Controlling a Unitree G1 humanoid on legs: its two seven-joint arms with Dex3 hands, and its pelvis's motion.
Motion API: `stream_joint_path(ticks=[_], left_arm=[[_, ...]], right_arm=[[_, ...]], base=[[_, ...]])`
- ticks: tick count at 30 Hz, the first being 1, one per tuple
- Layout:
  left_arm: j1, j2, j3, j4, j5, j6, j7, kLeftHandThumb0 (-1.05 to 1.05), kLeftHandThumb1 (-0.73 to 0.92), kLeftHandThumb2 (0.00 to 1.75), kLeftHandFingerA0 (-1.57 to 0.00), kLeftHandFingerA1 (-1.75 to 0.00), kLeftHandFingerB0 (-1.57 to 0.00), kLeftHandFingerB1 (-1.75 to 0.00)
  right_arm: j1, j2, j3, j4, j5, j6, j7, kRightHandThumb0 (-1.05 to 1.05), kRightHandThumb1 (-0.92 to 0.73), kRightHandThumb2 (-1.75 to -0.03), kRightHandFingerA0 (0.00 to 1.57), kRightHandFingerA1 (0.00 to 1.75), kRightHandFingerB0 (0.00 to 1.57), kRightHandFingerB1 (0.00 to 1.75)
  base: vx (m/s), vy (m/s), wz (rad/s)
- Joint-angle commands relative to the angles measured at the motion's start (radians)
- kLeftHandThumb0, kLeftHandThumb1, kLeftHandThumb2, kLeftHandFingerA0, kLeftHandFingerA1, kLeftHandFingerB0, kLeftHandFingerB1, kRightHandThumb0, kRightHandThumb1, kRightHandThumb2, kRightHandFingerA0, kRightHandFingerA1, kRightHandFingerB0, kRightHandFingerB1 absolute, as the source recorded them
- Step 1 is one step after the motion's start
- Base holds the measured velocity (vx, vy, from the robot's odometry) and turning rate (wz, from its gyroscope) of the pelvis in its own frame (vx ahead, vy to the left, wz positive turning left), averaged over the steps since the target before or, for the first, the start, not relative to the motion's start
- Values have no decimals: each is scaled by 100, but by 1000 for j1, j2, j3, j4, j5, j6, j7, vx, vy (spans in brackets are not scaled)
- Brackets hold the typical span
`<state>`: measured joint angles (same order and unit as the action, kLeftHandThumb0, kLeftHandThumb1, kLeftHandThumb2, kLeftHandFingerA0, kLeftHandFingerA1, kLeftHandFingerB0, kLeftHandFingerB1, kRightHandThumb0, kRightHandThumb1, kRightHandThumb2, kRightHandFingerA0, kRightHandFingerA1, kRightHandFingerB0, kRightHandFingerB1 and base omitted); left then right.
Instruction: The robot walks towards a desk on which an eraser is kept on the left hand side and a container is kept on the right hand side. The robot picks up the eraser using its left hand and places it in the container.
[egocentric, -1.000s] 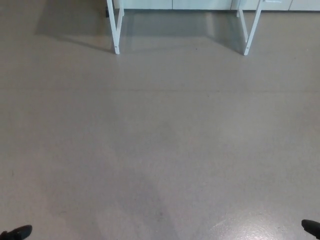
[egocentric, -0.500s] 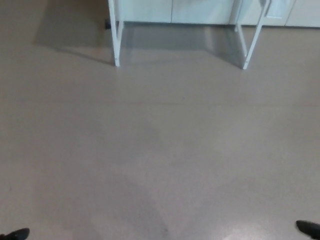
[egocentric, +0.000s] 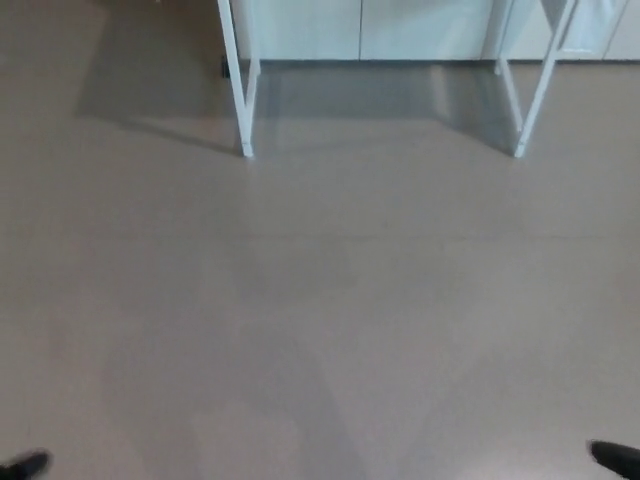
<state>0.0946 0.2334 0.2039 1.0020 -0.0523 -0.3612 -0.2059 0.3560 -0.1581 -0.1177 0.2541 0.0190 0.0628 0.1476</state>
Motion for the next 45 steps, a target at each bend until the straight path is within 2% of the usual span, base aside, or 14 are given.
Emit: stream_joint_path(ticks=[1, 4, 5, 6, 7, 8, 9, 10, 11, 12, 33, 34, 35, 45], left_arm=[[9, 14, -4, 6, 6, -46, 4, -21, 11, 111, 0, -120, -11, -74], [8, 19, -14, 11, 14, -39, 11, -23, 12, 109, 0, -123, -13, -73], [10, 22, -16, 16, 16, -47, 9, -23, 17, 97, -27, -75, -18, -62], [12, 20, -15, 16, 13, -42, 6, -23, 15, 104, 0, -121, -15, -72], [15, 23, -24, 16, 24, -46, 15, -25, 18, 101, 0, -121, -15, -72], [18, 23, -26, 12, 25, -46, 15, -23, 18, 96, -27, -74, -20, -62], [19, 23, -27, 12, 22, -45, 14, -23, 18, 96, -27, -74, -20, -62], [21, 24, -32, 10, 27, -45, 14, -26, 18, 101, 0, -123, -16, -71], [21, 24, -35, 12, 30, -51, 16, -23, 18, 95, -28, -74, -20, -62], [25, 22, -43, 11, 35, -54, 20, -30, 17, 100, 0, -125, -17, -72], [207, -11, -153, 111, 116, -189, 116, -42, 22, 81, -26, -106, -27, -65], [208, -12, -156, 123, 116, -197, 114, -43, 22, 81, -26, -104, -28, -65], [211, -16, -162, 127, 122, -214, 120, -34, 22, 80, -19, -121, -28, -66], [124, -44, -165, 198, 126, -198, 154, -39, 27, 76, -17, -114, -28, -63]], right_arm=[[-4, -2, -14, 2, 21, -19, 7, -2, -32, -79, 45, 63, 24, 54], [-7, 0, -14, 7, 19, -24, 8, -1, -31, -79, 46, 63, 26, 55], [-9, 1, -13, 12, 18, -24, 7, -2, -32, -79, 46, 63, 25, 55], [-9, 1, -12, 11, 18, -21, 9, -2, -32, -79, 46, 63, 25, 54], [-10, 1, -11, 11, 18, -20, 10, -3, -32, -79, 46, 63, 25, 54], [-10, -1, -9, 14, 15, -23, 10, -3, -31, -79, 46, 63, 25, 54], [-10, -2, -8, 16, 14, -25, 9, -3, -31, -79, 46, 63, 25, 54], [-7, -5, -4, 8, 8, -22, 9, -4, -32, -79, 46, 63, 25, 54], [-7, -4, -3, 8, 9, -25, 7, -3, -31, -79, 46, 63, 25, 54], [-6, -5, -6, 9, 12, -26, 9, -3, -31, -79, 46, 63, 25, 55], [189, -26, 10, 38, 4, -95, 48, -4, -29, -78, 47, 64, 23, 54], [180, -27, 11, 72, 2, -111, 47, -4, -29, -78, 46, 63, 23, 54], [184, -29, 11, 74, 1, -124, 48, -4, -30, -78, 48, 64, 24, 54], [147, -31, 0, 100, 28, -115, 52, -3, -29, -78, 45, 64, 24, 55]], base=[[548, 5, 45], [360, -124, 9], [277, -81, 5], [358, -29, -1], [369, 8, -9], [361, 75, -12], [347, 115, -22], [303, 144, -26], [343, 172, -28], [463, 236, -8], [344, 73, -4], [329, -132, -8], [253, -97, -2], [308, 81, -9]])
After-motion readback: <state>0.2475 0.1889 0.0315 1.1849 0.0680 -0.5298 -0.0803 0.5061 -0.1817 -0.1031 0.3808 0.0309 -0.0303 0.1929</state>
